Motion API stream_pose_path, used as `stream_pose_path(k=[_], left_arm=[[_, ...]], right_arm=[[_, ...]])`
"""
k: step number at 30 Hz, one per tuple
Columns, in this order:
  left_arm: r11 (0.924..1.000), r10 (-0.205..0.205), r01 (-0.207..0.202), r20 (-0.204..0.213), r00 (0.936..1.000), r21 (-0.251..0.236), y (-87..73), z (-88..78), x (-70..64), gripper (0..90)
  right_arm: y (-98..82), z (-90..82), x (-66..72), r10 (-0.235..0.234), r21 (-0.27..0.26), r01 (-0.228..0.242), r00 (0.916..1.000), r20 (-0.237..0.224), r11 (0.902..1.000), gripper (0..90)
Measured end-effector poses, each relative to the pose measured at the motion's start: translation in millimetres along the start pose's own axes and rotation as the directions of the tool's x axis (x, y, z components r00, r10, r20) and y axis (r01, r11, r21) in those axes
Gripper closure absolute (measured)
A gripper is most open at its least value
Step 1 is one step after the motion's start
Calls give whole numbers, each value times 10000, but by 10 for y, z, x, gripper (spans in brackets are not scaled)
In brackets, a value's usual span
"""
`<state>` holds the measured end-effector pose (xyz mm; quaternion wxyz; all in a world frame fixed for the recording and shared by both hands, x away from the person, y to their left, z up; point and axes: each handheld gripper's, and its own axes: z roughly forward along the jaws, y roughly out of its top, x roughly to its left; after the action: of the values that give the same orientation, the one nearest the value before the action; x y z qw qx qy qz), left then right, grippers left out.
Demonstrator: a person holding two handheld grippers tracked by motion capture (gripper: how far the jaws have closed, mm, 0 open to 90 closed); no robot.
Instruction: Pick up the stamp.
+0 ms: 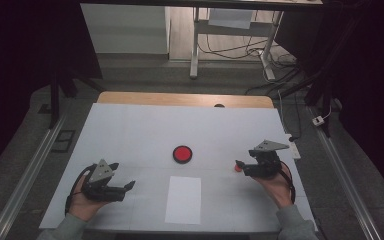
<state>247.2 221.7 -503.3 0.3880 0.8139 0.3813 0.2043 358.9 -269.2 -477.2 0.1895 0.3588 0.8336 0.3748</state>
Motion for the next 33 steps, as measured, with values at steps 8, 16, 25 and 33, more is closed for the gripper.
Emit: stream_pose_path(k=[8,16,25,33], left_arm=[[10000,-40,40,-20,10000,61,-10,7,8,157],[9999,-77,78,-28,10000,81,-20,8,9,157],[9999,-77,77,-26,10000,99,-26,7,16,157],[9999,-99,99,-23,9999,103,-29,6,23,157]], right_arm=[[-64,110,16,-101,239,99,9999,65,9997,430],[-78,169,30,-195,364,195,9998,-19,9991,482],[-109,218,30,-201,575,201,9998,7,9981,514],[-130,248,33,-235,746,232,9997,31,9969,620]])
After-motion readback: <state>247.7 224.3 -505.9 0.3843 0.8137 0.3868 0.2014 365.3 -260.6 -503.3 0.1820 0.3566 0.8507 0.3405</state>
